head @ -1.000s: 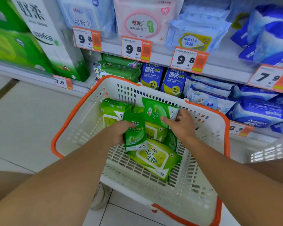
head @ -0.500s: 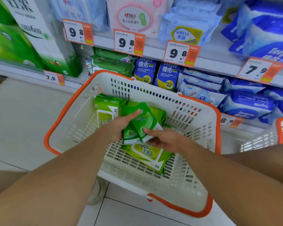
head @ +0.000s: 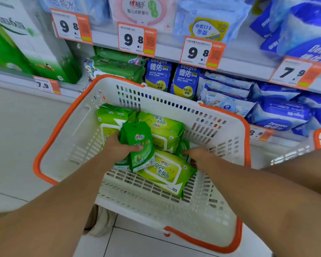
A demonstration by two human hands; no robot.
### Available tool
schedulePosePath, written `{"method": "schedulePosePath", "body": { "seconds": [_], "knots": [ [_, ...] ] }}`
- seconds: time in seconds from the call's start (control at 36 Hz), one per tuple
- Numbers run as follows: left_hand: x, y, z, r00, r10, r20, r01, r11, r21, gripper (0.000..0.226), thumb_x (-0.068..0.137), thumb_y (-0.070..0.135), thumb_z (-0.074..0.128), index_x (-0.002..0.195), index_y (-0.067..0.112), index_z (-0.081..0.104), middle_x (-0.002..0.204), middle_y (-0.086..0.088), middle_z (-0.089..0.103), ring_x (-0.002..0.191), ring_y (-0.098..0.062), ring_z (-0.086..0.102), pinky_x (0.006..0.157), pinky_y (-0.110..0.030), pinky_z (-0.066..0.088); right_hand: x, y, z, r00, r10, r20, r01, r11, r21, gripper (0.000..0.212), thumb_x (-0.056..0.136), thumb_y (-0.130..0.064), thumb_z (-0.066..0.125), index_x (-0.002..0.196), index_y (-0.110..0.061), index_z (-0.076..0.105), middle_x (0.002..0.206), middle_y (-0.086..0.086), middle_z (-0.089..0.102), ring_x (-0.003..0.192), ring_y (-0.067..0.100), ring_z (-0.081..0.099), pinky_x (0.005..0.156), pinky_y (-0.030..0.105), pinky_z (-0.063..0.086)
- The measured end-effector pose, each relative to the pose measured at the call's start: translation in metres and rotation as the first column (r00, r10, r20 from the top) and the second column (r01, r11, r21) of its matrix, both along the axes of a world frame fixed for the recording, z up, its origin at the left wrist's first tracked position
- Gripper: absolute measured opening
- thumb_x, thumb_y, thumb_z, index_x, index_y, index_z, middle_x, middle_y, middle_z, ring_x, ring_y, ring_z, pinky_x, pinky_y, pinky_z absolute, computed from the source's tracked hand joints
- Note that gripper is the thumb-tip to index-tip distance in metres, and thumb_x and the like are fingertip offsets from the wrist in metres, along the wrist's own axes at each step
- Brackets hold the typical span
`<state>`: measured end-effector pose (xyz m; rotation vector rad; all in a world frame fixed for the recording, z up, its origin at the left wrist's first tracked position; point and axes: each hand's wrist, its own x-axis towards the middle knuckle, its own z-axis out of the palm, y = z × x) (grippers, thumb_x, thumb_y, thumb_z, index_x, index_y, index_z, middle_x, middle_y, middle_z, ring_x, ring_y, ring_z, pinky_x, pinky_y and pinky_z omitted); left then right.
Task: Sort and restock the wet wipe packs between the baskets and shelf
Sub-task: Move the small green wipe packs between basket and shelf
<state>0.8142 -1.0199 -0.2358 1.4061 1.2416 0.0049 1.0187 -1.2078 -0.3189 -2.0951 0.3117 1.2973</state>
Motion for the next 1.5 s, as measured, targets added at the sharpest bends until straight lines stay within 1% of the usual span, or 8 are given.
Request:
{"method": "schedulePosePath", "body": {
  "seconds": [0.44,0.53,0.61,0.86,1.0,1.11,1.31,1.5],
  "knots": [
    [0.008,-0.007,0.055,0.995,0.076,0.068,-0.069,0.993,-0.097,0.057,0.058,0.031,0.095,0.103,0.016,0.062,0.105,-0.002,0.067,0.096,-0.022,0.066,0.087,-0.037,0.055,0.011,0.004,0.164,0.985,-0.117,0.128,0.065,0.933,0.353,0.039,0.080,0.000,0.066,0.118,-0.004,0.061,0.113,0.019,0.068,0.084,0.029,0.072,0.058,0.036,0.060],
    [0.010,-0.002,0.091,0.979,0.136,0.154,-0.120,0.987,-0.108,0.091,0.039,0.045,0.098,0.117,0.015,0.063,0.112,-0.001,0.070,0.100,-0.024,0.068,0.091,-0.043,0.056,0.017,0.012,0.226,0.981,-0.177,-0.076,0.187,0.779,0.599,0.041,0.086,0.002,0.049,0.126,-0.005,0.060,0.122,0.017,0.068,0.091,0.027,0.069,0.065,0.035,0.060],
    [0.014,0.004,0.151,0.941,0.156,0.301,-0.142,0.987,-0.069,0.070,0.050,0.035,0.097,0.111,0.017,0.067,0.104,-0.002,0.075,0.096,-0.023,0.072,0.089,-0.044,0.057,0.012,0.026,0.297,0.963,-0.147,-0.226,0.269,0.581,0.768,0.033,0.091,0.002,0.051,0.121,-0.004,0.063,0.111,0.015,0.073,0.088,0.025,0.073,0.069,0.035,0.063],
    [0.022,0.015,0.349,0.752,0.009,0.659,-0.129,0.983,0.133,0.070,0.054,0.029,0.094,0.116,0.016,0.065,0.106,-0.002,0.076,0.101,-0.022,0.072,0.098,-0.046,0.052,-0.008,0.055,0.447,0.965,0.013,0.262,-0.231,0.518,0.824,0.036,0.085,-0.001,0.071,0.120,-0.005,0.064,0.106,0.014,0.075,0.079,0.020,0.071,0.066,0.036,0.056],
    [0.021,0.017,0.378,0.708,-0.029,0.706,-0.161,0.966,0.201,0.044,0.071,0.015,0.086,0.108,0.024,0.065,0.100,0.007,0.077,0.087,-0.004,0.072,0.077,-0.026,0.052,-0.020,0.065,0.451,0.918,0.131,0.374,-0.392,0.437,0.809,0.048,0.077,-0.012,0.075,0.124,-0.012,0.066,0.112,0.008,0.075,0.102,0.026,0.072,0.093,0.046,0.056],
    [0.020,0.026,0.369,0.690,0.040,0.723,-0.186,0.975,0.123,0.040,0.073,0.015,0.084,0.110,0.018,0.069,0.103,0.000,0.077,0.097,-0.017,0.073,0.094,-0.043,0.053,-0.022,0.083,0.449,0.936,0.205,0.287,-0.339,0.300,0.892,0.041,0.084,-0.008,0.065,0.126,-0.010,0.063,0.118,0.009,0.073,0.104,0.024,0.072,0.078,0.029,0.059],
    [0.047,0.030,0.364,0.518,0.224,0.825,-0.380,0.925,-0.012,0.052,0.064,0.003,0.087,0.111,0.009,0.067,0.100,-0.005,0.077,0.094,-0.024,0.074,0.090,-0.045,0.056,-0.008,0.107,0.438,0.951,0.218,0.219,-0.285,0.350,0.892,0.043,0.082,-0.020,0.067,0.123,-0.008,0.065,0.116,0.012,0.073,0.101,0.026,0.073,0.072,0.031,0.061],
    [0.063,0.044,0.357,0.517,0.153,0.842,-0.368,0.928,0.057,0.056,0.066,0.008,0.088,0.114,0.017,0.062,0.101,0.000,0.077,0.093,-0.019,0.074,0.086,-0.039,0.057,0.006,0.115,0.428,0.915,0.212,0.343,-0.400,0.367,0.840,0.042,0.083,-0.029,0.072,0.121,-0.013,0.069,0.117,0.010,0.073,0.109,0.029,0.070,0.100,0.049,0.053]
  ]
}}
